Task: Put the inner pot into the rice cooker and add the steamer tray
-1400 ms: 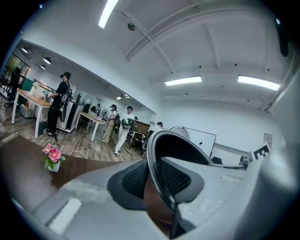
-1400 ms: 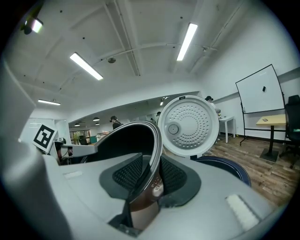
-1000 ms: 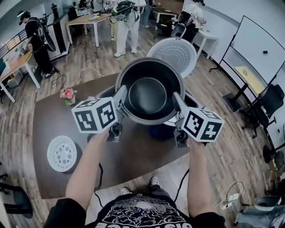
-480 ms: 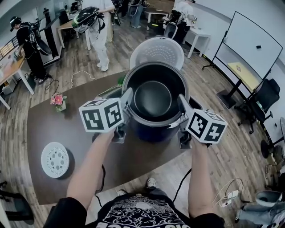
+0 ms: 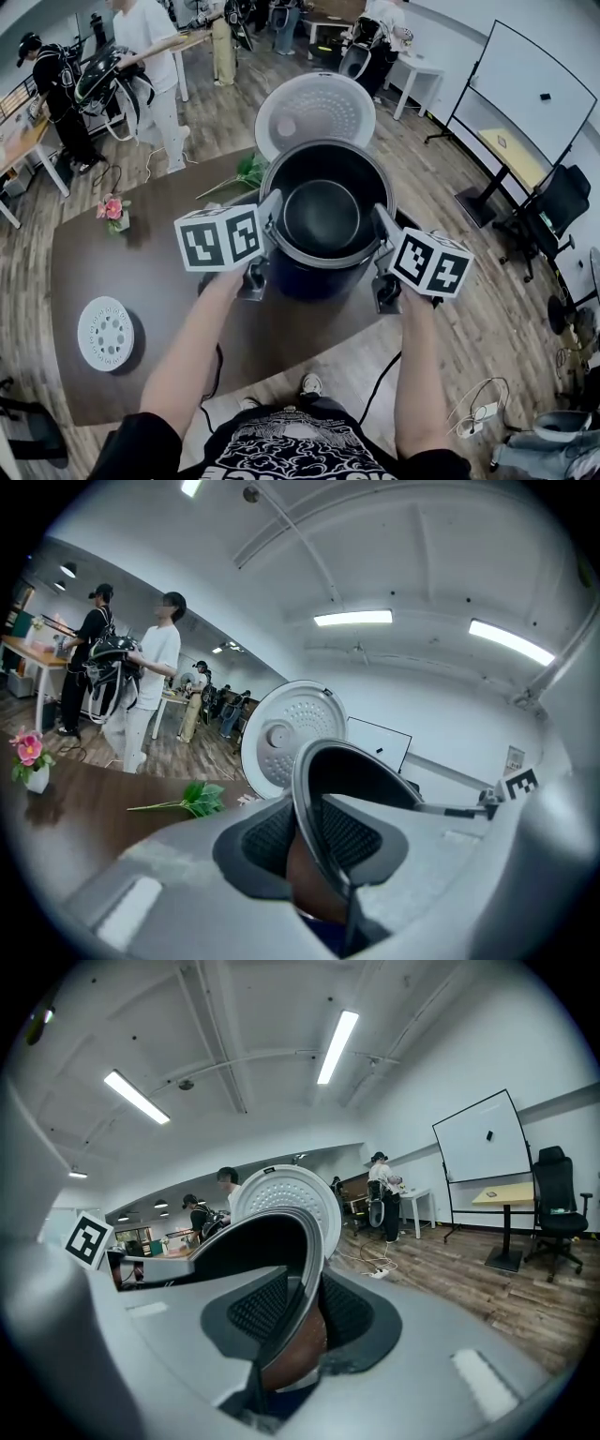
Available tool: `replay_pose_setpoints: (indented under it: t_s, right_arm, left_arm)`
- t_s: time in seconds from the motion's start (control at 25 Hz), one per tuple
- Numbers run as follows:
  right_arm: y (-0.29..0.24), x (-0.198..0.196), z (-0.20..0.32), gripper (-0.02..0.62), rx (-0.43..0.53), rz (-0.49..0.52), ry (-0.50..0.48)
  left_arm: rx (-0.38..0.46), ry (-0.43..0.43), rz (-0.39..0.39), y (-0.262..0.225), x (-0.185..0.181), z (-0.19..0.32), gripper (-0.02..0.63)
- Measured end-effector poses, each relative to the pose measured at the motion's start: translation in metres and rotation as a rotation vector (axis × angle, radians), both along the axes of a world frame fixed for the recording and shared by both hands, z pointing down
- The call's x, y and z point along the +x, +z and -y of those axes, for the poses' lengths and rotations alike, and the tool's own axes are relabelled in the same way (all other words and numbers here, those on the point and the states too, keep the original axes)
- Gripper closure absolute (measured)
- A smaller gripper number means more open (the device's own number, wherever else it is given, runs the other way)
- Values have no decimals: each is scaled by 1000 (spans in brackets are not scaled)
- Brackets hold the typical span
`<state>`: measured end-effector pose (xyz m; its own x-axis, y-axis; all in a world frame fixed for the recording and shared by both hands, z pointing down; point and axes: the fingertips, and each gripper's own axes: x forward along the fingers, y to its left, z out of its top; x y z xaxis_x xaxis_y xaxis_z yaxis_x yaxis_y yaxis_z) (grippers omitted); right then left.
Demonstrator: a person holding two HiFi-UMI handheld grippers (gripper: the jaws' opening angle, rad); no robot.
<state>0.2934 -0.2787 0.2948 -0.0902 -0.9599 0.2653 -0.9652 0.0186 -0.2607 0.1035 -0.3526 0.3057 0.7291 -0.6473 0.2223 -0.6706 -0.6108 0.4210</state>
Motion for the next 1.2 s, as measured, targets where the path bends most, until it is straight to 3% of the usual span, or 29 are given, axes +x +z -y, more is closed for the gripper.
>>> replay_pose_setpoints:
  t_s: [0.8,1.2]
  right_arm:
    - [64,25,38,497,-165,54,-40]
    - [99,27,45,479,-247,-3,-56]
  left_arm:
    - [-104,-71,94,52,21,28,514]
    - [-139,-83,170,86,21,30,512]
